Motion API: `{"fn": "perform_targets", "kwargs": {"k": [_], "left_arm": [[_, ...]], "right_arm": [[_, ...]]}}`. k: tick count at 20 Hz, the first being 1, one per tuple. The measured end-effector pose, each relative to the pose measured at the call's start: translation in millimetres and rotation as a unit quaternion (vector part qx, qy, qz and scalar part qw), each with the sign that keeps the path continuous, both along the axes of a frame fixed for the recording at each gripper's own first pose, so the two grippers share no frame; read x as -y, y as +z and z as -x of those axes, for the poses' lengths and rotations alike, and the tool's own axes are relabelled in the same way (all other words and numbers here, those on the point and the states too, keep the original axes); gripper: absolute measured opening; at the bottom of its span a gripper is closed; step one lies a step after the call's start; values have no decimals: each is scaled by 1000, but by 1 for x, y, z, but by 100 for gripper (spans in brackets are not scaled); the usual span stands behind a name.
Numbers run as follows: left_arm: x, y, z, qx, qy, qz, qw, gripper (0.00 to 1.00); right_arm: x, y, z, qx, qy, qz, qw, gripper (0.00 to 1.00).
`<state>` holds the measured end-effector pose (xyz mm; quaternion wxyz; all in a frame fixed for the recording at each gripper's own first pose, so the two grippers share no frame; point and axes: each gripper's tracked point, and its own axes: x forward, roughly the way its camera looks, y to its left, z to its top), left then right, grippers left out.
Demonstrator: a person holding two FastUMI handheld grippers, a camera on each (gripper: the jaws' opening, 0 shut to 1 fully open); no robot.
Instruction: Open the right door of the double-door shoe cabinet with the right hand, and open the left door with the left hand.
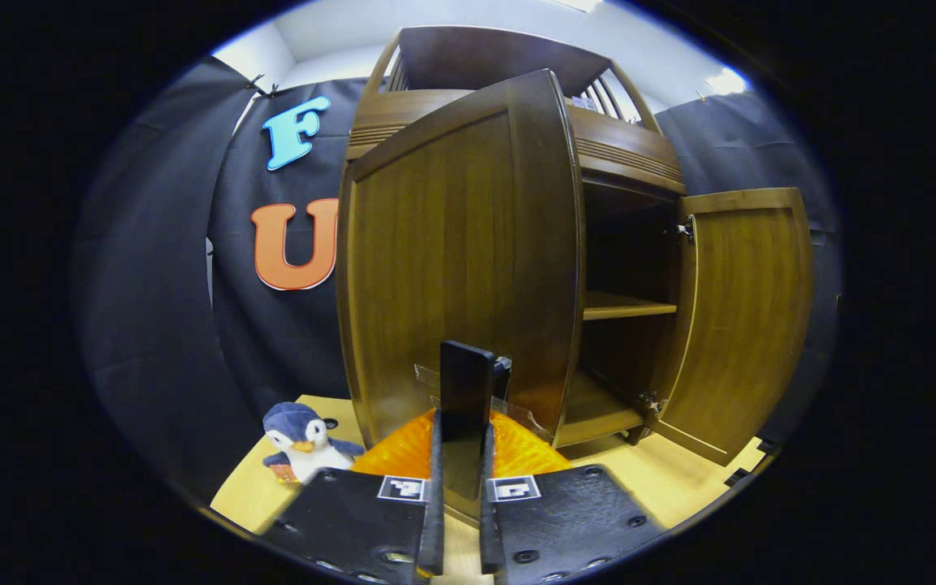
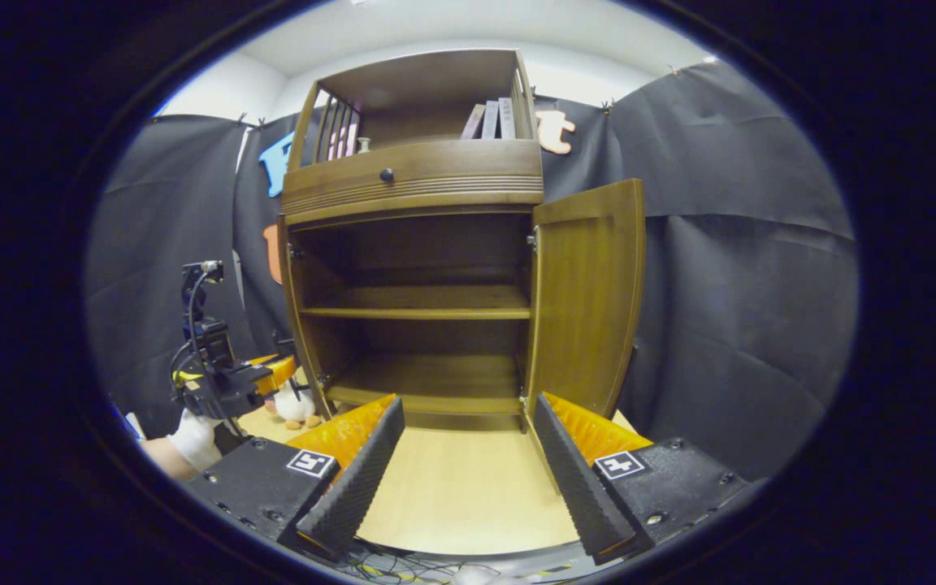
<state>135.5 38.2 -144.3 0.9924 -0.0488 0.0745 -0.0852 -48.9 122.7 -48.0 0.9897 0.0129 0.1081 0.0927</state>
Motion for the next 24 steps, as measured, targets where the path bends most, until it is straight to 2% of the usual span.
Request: {"fn": "perform_targets", "kwargs": {"k": [1, 4, 6, 10, 13, 14, 17, 20, 24], "left_arm": [[-1, 0, 2, -3, 1, -2, 1000, 8], [-20, -1, 11, -4, 12, -11, 1000, 7], [-33, -4, 14, -6, 20, -2, 1000, 2], [-60, -5, 23, -5, 27, -6, 1000, 2], [-77, -6, 27, -1, 17, 18, 1000, 1], [-83, -8, 28, -2, 17, 18, 1000, 2], [-111, -11, 28, 0, 31, 2, 1000, 0], [-138, -12, 27, -2, 44, 5, 999, 0], [-146, -12, 26, 4, 21, -3, 1000, 0]], "right_arm": [[-1, 0, 2, 0, 2, -2, 1000, 100], [-5, -3, 4, -3, 9, -3, 1000, 98], [-7, -5, 6, -4, 13, -6, 1000, 100], [-12, -10, 10, -10, 22, -7, 1000, 100], [-19, -10, 14, -12, 30, -12, 999, 98], [-23, -11, 17, -13, 34, -11, 999, 100], [-31, -12, 20, -15, 42, -9, 999, 100], [-35, -12, 24, -15, 48, -6, 999, 100], [-38, -14, 24, -16, 50, -2, 999, 100]]}}
